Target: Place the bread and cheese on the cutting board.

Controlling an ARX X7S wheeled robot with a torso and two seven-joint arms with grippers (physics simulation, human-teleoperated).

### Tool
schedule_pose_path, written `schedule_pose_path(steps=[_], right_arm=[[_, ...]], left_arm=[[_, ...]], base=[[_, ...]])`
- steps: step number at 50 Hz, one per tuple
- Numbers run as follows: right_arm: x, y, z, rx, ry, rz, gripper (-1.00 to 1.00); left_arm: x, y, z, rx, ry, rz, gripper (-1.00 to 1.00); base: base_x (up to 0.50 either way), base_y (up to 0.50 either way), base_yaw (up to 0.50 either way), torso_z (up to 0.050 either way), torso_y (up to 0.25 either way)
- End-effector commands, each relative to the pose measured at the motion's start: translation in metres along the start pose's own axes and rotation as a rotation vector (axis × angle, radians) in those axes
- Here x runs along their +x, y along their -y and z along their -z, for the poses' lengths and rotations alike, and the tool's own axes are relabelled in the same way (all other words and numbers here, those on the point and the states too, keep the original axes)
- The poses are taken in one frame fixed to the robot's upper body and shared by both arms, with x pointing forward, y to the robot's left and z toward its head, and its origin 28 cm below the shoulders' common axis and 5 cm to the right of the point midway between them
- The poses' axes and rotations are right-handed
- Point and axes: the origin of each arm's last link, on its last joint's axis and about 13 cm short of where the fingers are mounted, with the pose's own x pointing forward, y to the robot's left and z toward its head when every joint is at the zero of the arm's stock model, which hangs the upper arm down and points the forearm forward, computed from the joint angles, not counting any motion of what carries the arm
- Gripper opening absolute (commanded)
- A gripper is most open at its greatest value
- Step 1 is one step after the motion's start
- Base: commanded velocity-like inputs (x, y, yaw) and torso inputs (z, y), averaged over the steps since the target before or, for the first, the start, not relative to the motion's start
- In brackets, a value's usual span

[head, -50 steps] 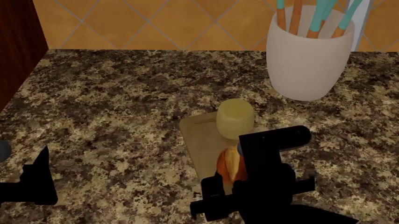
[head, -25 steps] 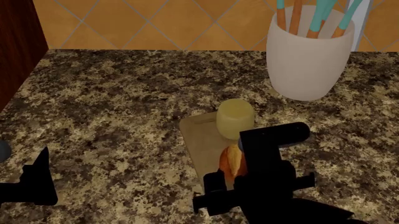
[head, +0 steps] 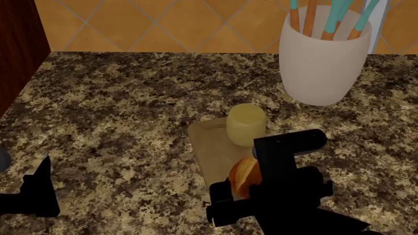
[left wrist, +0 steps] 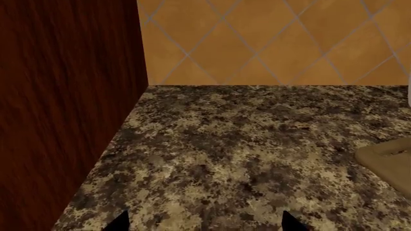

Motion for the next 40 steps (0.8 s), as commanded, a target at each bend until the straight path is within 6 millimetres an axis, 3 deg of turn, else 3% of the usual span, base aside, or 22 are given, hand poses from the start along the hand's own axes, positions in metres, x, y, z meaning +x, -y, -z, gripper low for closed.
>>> schedule_pose_path(steps=[1, 28, 40], right_arm=[[-0.001, -0.004, 0.000, 0.015, 0.004, -0.038, 1.00], [-0.031, -0.009, -0.031, -0.015, 0.117, -0.037, 1.00], [-0.087, 0.003, -0.069, -0.006, 0.292, -0.003, 1.00]], left_arm=[[0.000, -0.001, -0.001, -0.027, 0.018, 0.009, 1.00], [-0.001, 0.000, -0.003, -0.032, 0.025, 0.013, 1.00], [-0.002, -0.002, -0.006, -0.025, 0.034, 0.010, 1.00]], base=[[0.00, 0.00, 0.00, 0.000, 0.000], [0.00, 0.00, 0.00, 0.000, 0.000], [0.00, 0.00, 0.00, 0.000, 0.000]])
